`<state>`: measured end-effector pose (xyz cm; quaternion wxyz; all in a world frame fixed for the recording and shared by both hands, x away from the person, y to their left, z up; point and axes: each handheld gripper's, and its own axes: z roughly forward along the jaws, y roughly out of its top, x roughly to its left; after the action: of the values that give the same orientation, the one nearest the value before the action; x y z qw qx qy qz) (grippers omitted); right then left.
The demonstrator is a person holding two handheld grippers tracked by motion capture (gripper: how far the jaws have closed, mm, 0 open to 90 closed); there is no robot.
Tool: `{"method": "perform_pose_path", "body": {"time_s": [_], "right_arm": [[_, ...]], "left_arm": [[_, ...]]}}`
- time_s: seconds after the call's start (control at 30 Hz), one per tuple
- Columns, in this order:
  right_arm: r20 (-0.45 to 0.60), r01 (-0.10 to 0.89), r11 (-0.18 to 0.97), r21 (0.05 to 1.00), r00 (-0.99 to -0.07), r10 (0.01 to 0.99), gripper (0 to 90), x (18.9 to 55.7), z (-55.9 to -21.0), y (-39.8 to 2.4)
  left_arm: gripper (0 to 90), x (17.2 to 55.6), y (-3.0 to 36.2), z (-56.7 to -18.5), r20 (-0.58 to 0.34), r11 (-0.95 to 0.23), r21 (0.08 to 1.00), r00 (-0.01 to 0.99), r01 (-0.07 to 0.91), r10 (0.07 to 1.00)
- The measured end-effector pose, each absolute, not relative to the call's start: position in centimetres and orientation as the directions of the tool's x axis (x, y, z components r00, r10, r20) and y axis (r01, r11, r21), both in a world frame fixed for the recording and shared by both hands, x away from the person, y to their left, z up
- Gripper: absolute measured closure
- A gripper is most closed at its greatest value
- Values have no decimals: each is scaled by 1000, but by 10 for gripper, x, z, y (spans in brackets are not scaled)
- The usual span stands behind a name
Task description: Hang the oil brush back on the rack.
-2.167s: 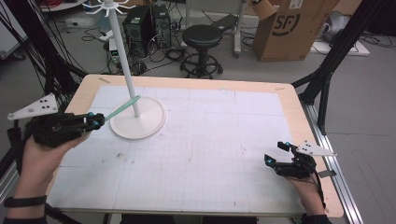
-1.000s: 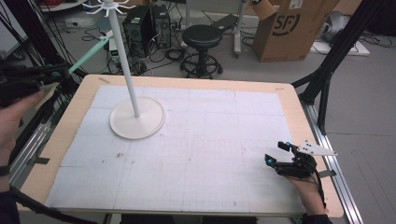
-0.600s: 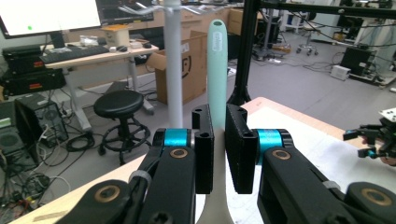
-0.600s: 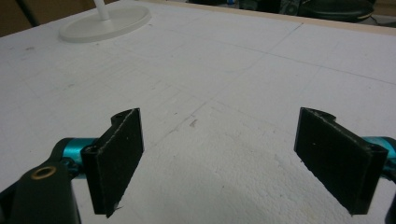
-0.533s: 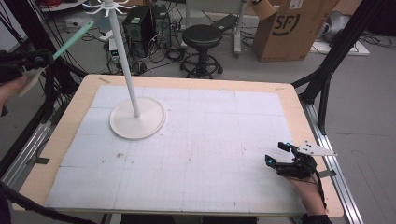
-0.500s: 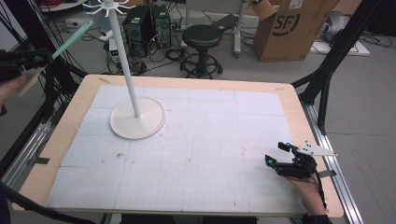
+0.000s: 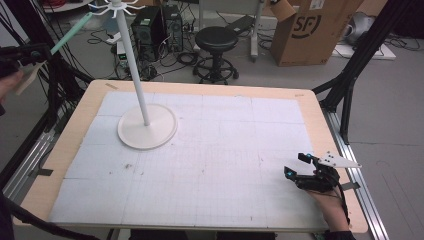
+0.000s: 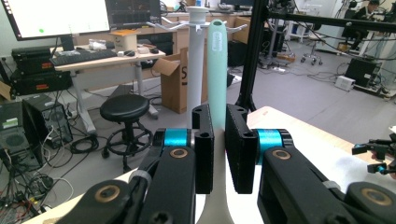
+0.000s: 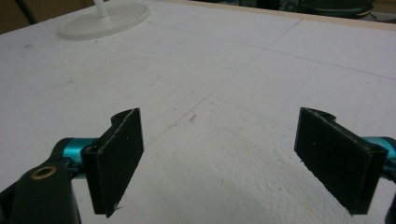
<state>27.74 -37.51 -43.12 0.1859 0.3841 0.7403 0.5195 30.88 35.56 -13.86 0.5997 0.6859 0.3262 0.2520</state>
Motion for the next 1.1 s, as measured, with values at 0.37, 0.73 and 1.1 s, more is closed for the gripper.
{"method": "perform_pose_path", "body": {"time_s": [0.37,0.73,1.1], "right_arm": [[124,375,164,912,-634,763,150,277,-431,-376],[127,378,161,912,-633,764,150,277,-431,-377],[127,381,167,909,-635,762,150,277,-432,-376]], "left_arm": [[822,315,352,-141,-35,-85,985,649,153,760],[822,317,352,-143,-35,-74,987,647,141,762],[821,318,359,-143,-52,-47,990,644,135,763]]}}
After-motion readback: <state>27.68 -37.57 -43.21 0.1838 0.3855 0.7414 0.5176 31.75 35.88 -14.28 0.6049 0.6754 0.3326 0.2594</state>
